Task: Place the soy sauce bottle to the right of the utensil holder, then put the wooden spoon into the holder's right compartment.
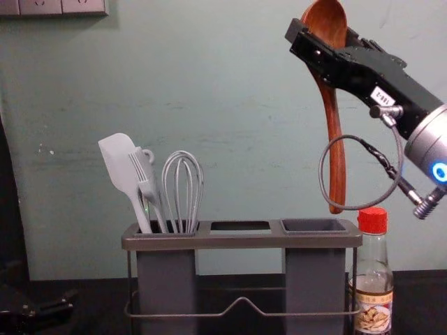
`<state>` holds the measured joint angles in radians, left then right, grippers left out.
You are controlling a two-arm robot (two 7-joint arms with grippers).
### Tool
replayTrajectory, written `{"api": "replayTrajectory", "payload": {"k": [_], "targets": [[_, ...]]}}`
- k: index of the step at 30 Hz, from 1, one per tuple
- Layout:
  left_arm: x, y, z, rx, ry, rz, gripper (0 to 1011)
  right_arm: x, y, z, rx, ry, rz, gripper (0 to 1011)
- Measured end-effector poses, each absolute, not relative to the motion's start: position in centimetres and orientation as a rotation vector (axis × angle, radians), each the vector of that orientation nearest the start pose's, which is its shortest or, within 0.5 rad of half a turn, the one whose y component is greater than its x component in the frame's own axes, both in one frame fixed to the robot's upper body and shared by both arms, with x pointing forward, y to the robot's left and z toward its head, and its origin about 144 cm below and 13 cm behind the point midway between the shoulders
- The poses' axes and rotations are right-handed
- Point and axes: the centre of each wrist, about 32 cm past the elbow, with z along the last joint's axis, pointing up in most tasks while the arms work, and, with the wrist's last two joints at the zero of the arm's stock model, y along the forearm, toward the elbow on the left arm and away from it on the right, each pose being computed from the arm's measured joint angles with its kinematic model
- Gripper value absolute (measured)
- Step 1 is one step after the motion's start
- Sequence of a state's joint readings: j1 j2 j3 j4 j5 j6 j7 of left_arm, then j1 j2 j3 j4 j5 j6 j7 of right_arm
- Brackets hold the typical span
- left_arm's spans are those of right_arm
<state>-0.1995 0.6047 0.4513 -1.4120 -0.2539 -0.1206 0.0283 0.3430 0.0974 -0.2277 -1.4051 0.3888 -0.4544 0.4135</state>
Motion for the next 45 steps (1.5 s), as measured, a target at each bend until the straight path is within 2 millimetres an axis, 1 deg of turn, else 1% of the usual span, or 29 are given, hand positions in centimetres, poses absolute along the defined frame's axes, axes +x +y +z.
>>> {"api": "replayTrajectory", "payload": {"k": [10,20,30,45], "targets": [[48.9,31.0,114.0,0.304,-0.285,1.248,1000,56.7,-17.9,120.3,0.572,-0.324,-0.959,838],[48.9,31.0,114.0,0.304,-0.285,1.248,1000,57.9,-16.6,119.6,0.544,-0.325,-0.959,838],[48.9,31.0,114.0,0.304,-0.285,1.248,1000,57.9,-16.3,118.1,0.497,-0.321,-0.967,838],[48.9,31.0,114.0,0.304,-0.285,1.248,1000,56.7,-16.8,115.2,0.430,-0.297,-0.980,838]]}}
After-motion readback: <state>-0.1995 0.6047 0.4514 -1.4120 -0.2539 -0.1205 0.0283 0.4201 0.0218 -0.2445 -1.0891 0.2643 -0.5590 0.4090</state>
